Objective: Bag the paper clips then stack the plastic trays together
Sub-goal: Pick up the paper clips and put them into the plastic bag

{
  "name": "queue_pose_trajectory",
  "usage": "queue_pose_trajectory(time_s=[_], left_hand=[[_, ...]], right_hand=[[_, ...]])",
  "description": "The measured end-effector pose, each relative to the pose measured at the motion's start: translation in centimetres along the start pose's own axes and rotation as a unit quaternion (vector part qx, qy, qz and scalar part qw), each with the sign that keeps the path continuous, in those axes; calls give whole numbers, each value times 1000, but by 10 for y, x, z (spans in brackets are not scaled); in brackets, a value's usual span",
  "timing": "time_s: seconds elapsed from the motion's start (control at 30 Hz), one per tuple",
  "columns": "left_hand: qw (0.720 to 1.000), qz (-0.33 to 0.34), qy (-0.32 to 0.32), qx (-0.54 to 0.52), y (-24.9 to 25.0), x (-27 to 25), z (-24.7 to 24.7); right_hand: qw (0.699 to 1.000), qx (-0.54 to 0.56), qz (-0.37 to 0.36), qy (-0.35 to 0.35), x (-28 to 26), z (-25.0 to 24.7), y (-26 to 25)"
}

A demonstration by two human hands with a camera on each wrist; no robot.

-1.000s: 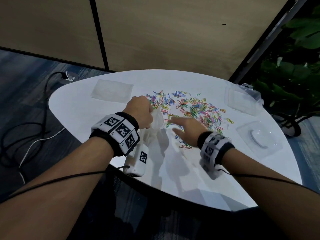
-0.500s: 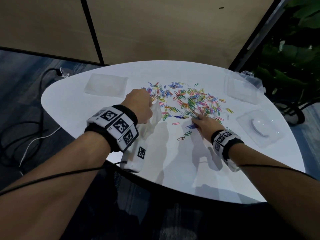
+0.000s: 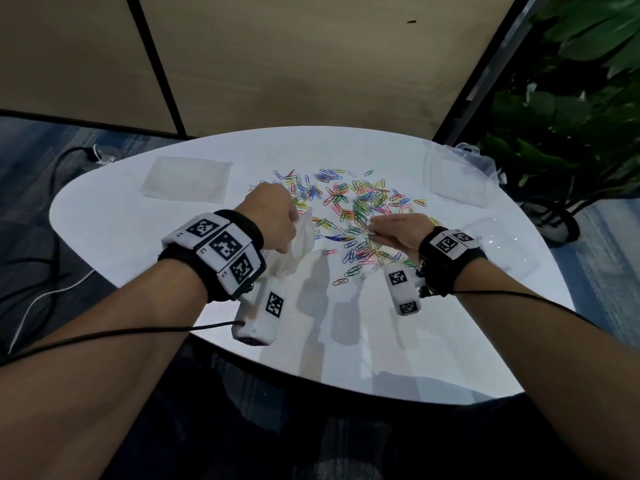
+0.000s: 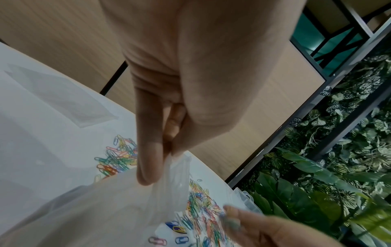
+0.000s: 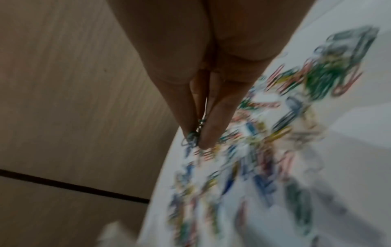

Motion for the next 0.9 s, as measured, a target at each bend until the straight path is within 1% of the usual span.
queue_pose_trajectory(time_s=[0.03, 0.07, 0.13, 0.17, 0.27, 0.33, 0.37, 0.43, 0.5, 0.57, 0.6, 0.63, 0.67, 0.7, 0.73, 0.77, 0.8, 0.83, 0.9], left_hand=[[1000, 1, -7, -4, 3, 0, 3], [1000, 1, -12, -9, 6, 1, 6], [999, -4, -17, -30, 12, 1, 11], [999, -9, -17, -46, 14, 1, 13], [995, -32, -5, -92, 17, 3, 16], [994, -35, 1, -105, 18, 4, 16], [994, -33, 1, -107, 18, 4, 16], [993, -31, 3, -113, 18, 3, 14], [992, -35, 9, -119, 17, 4, 10], [992, -38, 10, -119, 17, 6, 8], [993, -36, 10, -114, 18, 7, 7], [994, -32, 11, -105, 19, 8, 7], [995, -27, 10, -95, 20, 8, 8], [996, -22, 9, -87, 22, 8, 9], [996, -19, 8, -82, 22, 8, 9], [997, -17, 7, -79, 23, 8, 10], [997, -14, 6, -74, 23, 9, 11], [997, -12, 7, -70, 23, 10, 10], [998, -6, 8, -62, 23, 11, 10]], right_hand=[[998, 61, 15, -31, -14, 12, -9], [993, 92, 21, -65, -26, 24, -17], [988, 97, 18, -118, -49, 46, -29], [988, 80, 11, -128, -58, 54, -31], [994, -4, -17, -111, -76, 72, -25], [990, -82, -69, -92, -82, 81, -26], [985, -109, -89, -96, -85, 86, -28], [980, -120, -107, -115, -90, 92, -34], [979, -104, -124, -120, -90, 84, -45], [979, -107, -148, -86, -79, 59, -55], [975, -137, -163, -55, -68, 42, -57], [961, -210, -180, -16, -55, 22, -55], [925, -329, -191, 20, -40, 1, -48], [865, -467, -176, 50, -26, -19, -35], [805, -573, -137, 67, -13, -40, -17], [763, -636, -86, 73, -3, -58, 4], [745, -662, -43, 74, 3, -71, 24], [745, -663, -13, 75, 5, -76, 39], [763, -642, 6, 75, 7, -68, 58]])
Point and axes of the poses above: each hand's wrist, its own x-axis towards the middle knuckle, its own z-axis out of the palm, y = z × x, the point moved 9 cm from there along x, towards the middle knuckle, and after that the axes turned 12 degrees about y, right-handed, at the moved point
